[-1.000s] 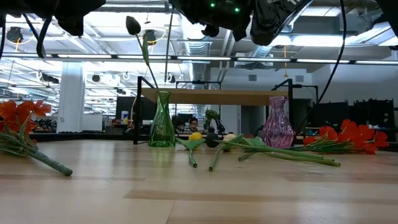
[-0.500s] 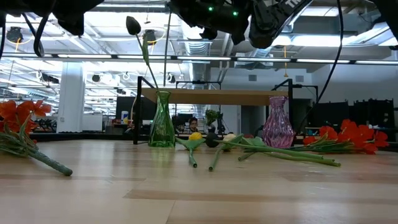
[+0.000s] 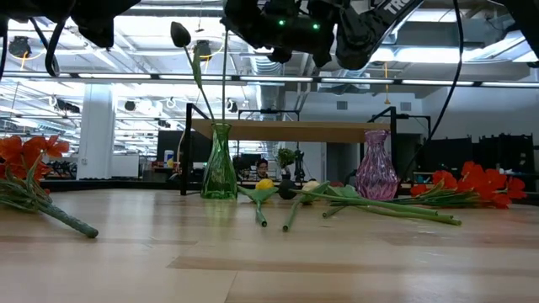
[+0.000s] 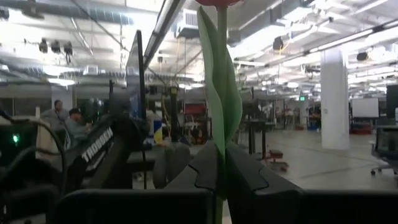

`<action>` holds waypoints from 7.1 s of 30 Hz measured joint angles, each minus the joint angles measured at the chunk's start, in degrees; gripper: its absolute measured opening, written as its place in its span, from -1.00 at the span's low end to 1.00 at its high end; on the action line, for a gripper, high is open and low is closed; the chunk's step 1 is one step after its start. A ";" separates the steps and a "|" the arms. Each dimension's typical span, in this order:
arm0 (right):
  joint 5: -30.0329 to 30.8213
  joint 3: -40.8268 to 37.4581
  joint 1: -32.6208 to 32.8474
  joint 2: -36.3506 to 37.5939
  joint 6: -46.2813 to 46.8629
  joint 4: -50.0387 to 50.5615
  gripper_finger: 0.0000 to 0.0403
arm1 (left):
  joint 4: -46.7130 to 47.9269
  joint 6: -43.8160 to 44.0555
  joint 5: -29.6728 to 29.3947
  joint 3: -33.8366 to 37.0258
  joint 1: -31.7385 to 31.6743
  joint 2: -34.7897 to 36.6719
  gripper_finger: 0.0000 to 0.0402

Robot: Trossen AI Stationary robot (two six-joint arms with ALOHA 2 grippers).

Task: Pick and place flowers into a vace then onto a shelf
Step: Put the red tulip into the green vase, then put the left black tulip into the green vase

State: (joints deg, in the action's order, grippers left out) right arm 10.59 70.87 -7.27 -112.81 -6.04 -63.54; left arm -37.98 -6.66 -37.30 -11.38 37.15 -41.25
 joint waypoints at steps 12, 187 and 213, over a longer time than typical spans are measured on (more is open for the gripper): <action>-0.04 0.00 0.00 0.00 0.02 3.80 -0.92 | 0.00 0.00 0.02 0.00 0.00 0.00 -0.26; 4.33 0.61 10.05 -1.68 44.05 87.06 -0.41 | 0.11 2.73 2.29 0.00 -0.05 -0.11 -0.26; 3.39 0.11 9.35 -1.79 45.22 85.95 -0.93 | 0.09 2.78 2.23 0.00 -0.07 -0.11 -0.26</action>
State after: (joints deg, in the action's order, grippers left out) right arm 13.98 70.98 2.09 -114.61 39.18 22.41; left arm -37.89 -3.88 -35.07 -11.38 37.08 -41.36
